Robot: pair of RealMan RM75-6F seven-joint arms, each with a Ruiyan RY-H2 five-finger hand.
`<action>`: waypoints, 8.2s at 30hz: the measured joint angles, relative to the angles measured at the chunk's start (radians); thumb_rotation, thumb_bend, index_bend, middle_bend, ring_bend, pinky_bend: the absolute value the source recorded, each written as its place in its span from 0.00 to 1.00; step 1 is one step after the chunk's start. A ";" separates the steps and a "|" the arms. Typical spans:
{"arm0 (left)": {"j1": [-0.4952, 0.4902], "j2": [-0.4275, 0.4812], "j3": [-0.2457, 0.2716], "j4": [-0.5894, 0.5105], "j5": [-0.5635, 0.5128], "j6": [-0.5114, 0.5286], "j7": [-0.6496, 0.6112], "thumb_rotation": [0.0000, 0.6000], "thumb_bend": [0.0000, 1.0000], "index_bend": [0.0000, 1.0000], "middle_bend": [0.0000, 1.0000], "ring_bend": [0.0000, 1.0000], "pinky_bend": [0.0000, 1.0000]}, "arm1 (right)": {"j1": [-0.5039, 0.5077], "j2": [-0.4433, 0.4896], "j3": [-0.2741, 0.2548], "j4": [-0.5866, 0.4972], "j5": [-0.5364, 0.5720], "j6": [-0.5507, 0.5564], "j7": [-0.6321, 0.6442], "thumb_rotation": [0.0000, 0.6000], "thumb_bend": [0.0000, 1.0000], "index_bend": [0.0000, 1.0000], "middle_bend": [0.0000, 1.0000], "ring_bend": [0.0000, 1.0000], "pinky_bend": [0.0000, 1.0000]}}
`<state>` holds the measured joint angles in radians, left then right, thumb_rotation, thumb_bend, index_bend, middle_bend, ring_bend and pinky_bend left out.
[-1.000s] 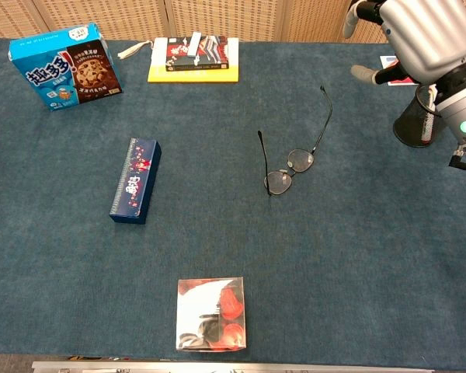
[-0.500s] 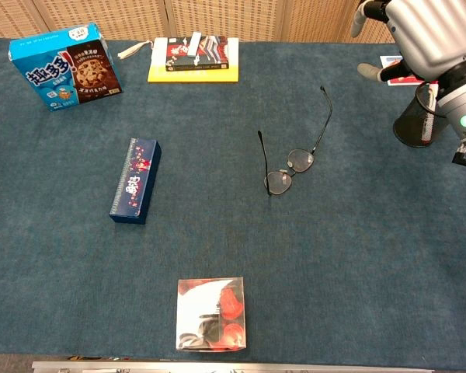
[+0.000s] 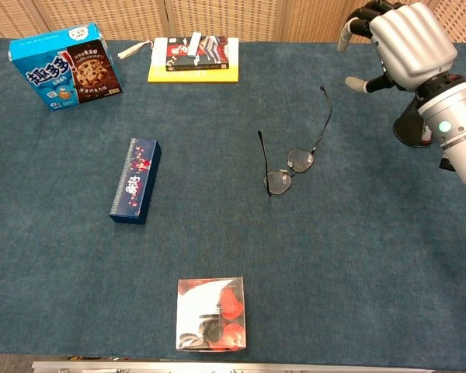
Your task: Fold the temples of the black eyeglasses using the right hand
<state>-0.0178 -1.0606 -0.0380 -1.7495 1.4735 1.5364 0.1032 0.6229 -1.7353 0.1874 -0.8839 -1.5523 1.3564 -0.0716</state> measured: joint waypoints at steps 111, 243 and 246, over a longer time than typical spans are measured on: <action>0.017 0.032 -0.008 -0.020 -0.007 0.026 -0.030 1.00 0.00 0.47 0.38 0.31 0.35 | 0.018 -0.262 -0.171 0.348 -0.081 -0.045 0.248 1.00 0.09 0.47 0.36 0.24 0.38; 0.023 0.042 -0.011 -0.038 -0.004 0.035 -0.014 1.00 0.00 0.47 0.38 0.31 0.35 | 0.002 -0.301 -0.210 0.440 -0.118 -0.049 0.266 1.00 0.10 0.47 0.36 0.24 0.38; 0.022 0.043 -0.012 -0.037 -0.006 0.033 -0.015 1.00 0.00 0.47 0.38 0.31 0.35 | 0.001 -0.300 -0.210 0.439 -0.121 -0.027 0.274 1.00 0.10 0.47 0.36 0.24 0.38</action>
<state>0.0043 -1.0177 -0.0500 -1.7863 1.4674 1.5699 0.0878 0.6239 -2.0348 -0.0226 -0.4450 -1.6731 1.3298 0.2027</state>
